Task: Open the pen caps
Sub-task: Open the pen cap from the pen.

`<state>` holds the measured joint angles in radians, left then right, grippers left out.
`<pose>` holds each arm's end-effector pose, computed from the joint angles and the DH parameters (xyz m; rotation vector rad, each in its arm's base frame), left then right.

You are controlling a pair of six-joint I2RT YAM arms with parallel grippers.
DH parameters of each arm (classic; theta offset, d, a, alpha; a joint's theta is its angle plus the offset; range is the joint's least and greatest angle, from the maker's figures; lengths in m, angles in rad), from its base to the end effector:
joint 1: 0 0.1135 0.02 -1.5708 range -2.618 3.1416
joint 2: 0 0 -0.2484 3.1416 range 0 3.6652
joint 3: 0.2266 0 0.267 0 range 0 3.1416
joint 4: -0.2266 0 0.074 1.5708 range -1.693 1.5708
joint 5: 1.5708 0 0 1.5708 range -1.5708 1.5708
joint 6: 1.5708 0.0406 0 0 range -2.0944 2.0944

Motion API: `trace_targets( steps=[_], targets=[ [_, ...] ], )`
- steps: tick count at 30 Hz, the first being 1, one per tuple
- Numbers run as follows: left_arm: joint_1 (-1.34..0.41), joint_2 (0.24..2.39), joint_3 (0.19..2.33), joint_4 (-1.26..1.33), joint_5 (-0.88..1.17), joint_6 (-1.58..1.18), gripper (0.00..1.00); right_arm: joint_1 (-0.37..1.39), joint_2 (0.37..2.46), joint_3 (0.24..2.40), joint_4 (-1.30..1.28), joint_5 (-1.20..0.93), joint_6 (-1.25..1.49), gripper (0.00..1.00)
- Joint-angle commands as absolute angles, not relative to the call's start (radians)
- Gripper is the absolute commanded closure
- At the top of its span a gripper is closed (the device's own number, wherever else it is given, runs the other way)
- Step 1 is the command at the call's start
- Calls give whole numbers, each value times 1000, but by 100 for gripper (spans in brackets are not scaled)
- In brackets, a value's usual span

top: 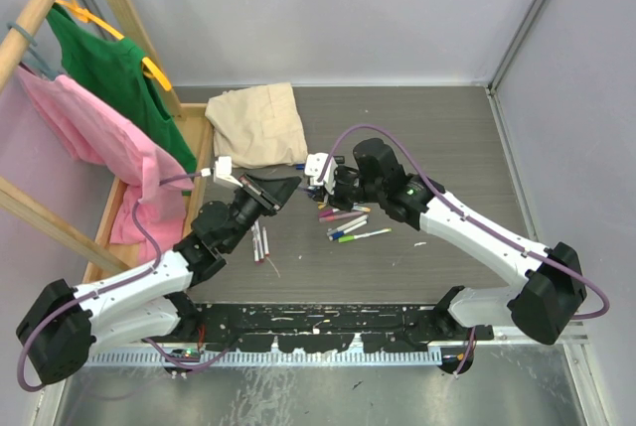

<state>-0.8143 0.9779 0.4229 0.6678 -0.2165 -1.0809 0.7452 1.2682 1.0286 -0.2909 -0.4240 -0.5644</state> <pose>0.1758 -0.1735 0.2462 -0.4075 1.5674 -1.3598 0.2156 0.2216 0.2910 -1.4710 1.4945 0.5537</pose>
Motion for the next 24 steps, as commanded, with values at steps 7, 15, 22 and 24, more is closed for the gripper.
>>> trace_targets(
  steps=[7, 15, 22, 24],
  targets=[
    [-819, 924, 446, 689, -225, -965, 100, 748, 1258, 1048, -299, -590, -571, 67],
    [-788, 876, 470, 640, -69, -774, 100, 664, 1282, 1110, -411, -796, -562, 49],
    [-753, 892, 523, 621, 159, -669, 100, 653, 1325, 1138, -449, -927, -525, 49],
    [-753, 894, 531, 619, 173, -653, 100, 653, 1337, 1142, -451, -941, -515, 52]
  ],
)
